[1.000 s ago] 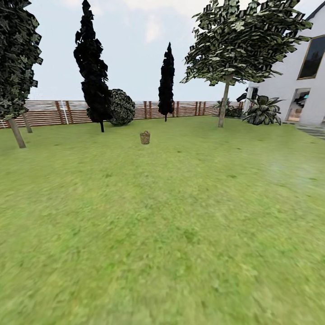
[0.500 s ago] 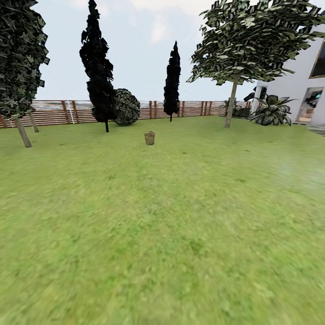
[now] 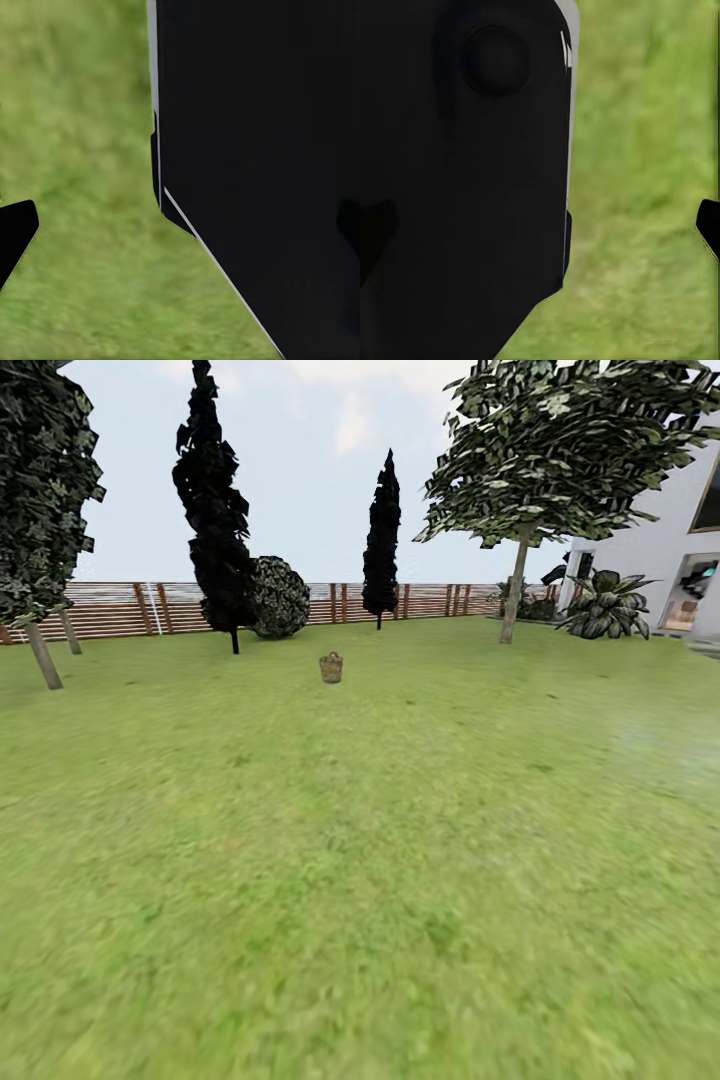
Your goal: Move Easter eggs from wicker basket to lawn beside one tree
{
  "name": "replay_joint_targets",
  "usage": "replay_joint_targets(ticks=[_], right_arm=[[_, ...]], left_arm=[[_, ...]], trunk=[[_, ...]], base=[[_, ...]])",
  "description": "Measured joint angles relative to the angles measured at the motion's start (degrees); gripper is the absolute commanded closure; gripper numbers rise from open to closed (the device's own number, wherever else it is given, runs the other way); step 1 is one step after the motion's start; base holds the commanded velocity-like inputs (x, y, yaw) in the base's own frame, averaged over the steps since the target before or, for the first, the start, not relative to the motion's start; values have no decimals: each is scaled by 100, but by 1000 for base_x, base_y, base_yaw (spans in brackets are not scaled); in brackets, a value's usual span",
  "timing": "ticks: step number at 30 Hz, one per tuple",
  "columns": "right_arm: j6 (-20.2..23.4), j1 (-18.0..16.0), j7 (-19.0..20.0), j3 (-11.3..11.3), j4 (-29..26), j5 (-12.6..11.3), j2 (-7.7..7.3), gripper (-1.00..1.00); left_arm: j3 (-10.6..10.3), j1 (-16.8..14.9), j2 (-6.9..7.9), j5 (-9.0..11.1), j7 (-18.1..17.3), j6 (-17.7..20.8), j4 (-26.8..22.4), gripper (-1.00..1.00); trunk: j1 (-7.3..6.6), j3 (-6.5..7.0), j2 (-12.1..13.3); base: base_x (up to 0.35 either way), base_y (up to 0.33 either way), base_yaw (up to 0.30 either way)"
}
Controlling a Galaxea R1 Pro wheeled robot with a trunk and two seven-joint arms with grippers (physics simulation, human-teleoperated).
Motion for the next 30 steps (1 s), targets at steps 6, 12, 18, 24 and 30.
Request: replay_joint_targets(ticks=[6,12,18,24,30], right_arm=[[0,0,0,0,0,0,-1,-100],[0,0,0,0,0,0,-2,-100],[0,0,0,0,0,0,-5,-100],[0,0,0,0,0,0,-8,-100],[0,0,0,0,0,0,-9,-100]], left_arm=[[0,0,0,0,0,-5,0,-100],[0,0,0,0,0,-5,0,-100],[0,0,0,0,0,-4,0,-100],[0,0,0,0,0,-5,0,-100],[0,0,0,0,1,-5,0,-100]], trunk=[[0,0,0],[0,0,0],[0,0,0],[0,0,0],[0,0,0]], base=[[337,-106,0],[337,-123,0],[337,-124,0],[337,-124,0],[337,-124,0]])
